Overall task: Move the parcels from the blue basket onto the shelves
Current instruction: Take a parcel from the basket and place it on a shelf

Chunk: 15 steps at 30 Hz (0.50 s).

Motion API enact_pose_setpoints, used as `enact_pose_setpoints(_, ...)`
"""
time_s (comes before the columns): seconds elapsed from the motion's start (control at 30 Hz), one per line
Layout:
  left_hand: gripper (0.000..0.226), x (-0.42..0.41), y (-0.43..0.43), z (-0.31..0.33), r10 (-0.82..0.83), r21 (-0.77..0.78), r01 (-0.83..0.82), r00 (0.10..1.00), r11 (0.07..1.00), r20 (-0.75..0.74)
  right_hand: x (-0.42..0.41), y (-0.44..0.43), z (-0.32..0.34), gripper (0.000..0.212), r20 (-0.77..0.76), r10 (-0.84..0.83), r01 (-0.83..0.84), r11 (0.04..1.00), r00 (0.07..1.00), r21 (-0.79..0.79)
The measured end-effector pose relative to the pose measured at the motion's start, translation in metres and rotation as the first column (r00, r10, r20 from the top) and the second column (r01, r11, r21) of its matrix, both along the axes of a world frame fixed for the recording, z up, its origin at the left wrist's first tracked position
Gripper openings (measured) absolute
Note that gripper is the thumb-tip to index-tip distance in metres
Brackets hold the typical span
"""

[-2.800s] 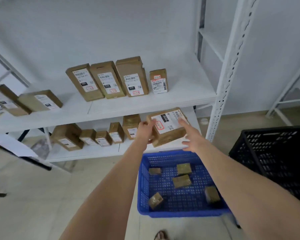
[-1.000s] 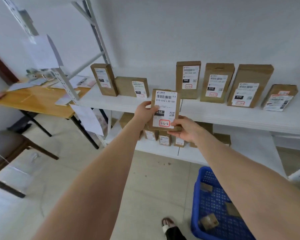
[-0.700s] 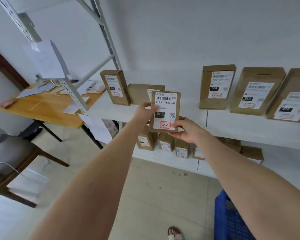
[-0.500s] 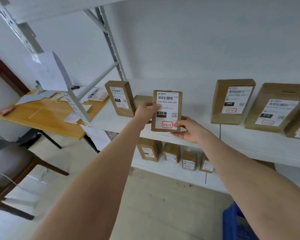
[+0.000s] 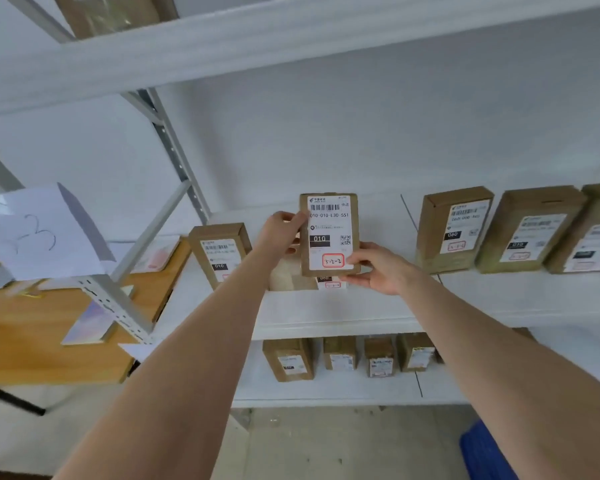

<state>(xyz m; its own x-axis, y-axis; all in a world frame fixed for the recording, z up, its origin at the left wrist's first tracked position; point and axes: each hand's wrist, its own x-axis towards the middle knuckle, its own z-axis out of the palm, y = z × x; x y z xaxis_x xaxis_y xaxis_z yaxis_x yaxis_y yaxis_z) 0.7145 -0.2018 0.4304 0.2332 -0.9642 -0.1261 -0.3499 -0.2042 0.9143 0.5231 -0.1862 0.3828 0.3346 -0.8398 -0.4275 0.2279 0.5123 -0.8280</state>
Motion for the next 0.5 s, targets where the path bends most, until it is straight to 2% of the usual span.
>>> enact_pose_setpoints(0.17, 0.062, 0.018, -0.005, 0.017, -0.160, -0.098, 0.163, 0.987, 0.982, 0.032, 0.024, 0.022, 0.012, 0.042, 0.022, -0.131, 0.131, 0.991, 0.991, -0.012)
enact_pose_setpoints(0.23, 0.060, 0.022, -0.001, 0.024, -0.206, -0.119, 0.206, 0.978, 0.971, 0.018, 0.032, 0.034, 0.017, 0.042, 0.022, -0.164, 0.164, 0.986, 0.986, -0.014)
enact_pose_setpoints(0.37, 0.043, 0.026, 0.015, 0.037, -0.255, -0.132, 0.256, 0.967, 0.958, 0.027, 0.040, 0.058, 0.027, 0.042, 0.012, -0.211, 0.212, 0.977, 0.977, -0.031)
enact_pose_setpoints(0.5, 0.041, 0.029, 0.039, 0.052, -0.293, -0.155, 0.294, 0.956, 0.943, 0.034, 0.041, 0.084, 0.041, 0.041, -0.005, -0.229, 0.229, 0.971, 0.973, -0.067)
